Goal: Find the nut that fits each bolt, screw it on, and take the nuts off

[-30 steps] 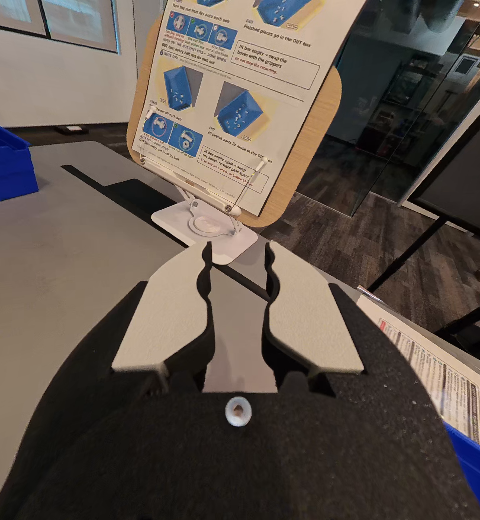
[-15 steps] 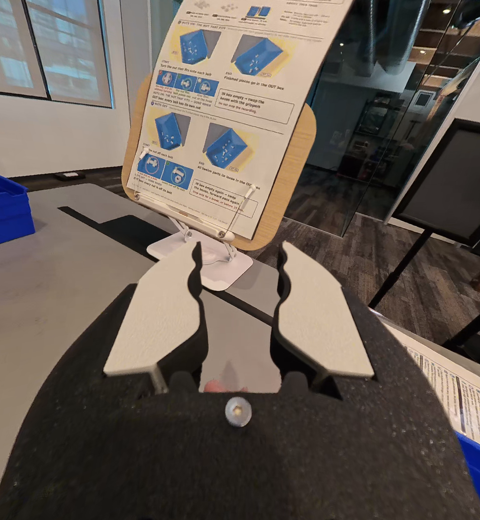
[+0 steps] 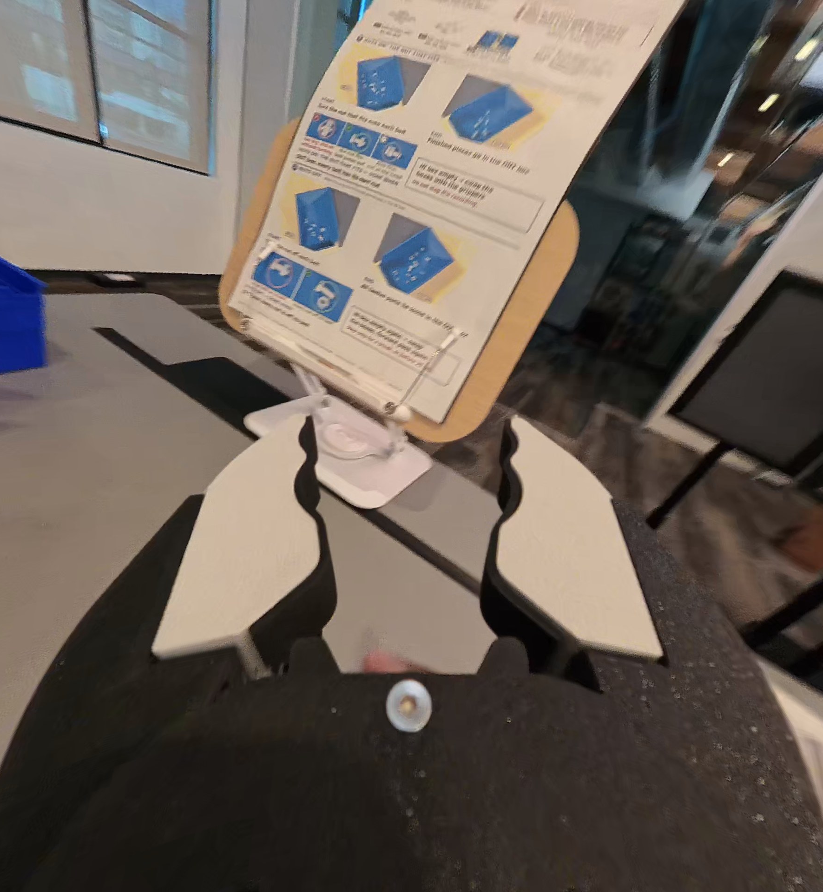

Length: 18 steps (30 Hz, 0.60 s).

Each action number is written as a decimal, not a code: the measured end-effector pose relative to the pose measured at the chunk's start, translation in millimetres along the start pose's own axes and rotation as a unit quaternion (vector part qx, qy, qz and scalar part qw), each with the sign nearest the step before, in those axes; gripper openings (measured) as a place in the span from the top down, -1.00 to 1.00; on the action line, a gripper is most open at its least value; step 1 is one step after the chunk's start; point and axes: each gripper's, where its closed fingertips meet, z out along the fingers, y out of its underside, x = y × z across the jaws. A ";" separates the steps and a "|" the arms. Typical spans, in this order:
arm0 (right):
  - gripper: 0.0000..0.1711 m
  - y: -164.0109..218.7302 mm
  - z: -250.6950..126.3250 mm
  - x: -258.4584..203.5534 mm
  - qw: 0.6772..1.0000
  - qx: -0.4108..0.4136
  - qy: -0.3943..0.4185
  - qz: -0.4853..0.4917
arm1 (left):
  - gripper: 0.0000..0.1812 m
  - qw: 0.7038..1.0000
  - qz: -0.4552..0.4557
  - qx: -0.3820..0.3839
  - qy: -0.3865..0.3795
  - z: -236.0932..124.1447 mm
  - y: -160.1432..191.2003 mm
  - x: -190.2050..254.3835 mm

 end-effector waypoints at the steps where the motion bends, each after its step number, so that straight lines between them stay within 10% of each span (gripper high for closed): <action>1: 0.20 -0.9 -2.0 2.8 0.999 0.008 0.015 -0.030 | 0.55 1.000 0.003 0.003 0.002 4.4 -2.7 2.6; 18: 0.51 19.8 -4.2 18.8 0.999 0.006 0.004 0.034 | 0.57 0.999 -0.014 -0.029 0.022 17.3 19.7 8.1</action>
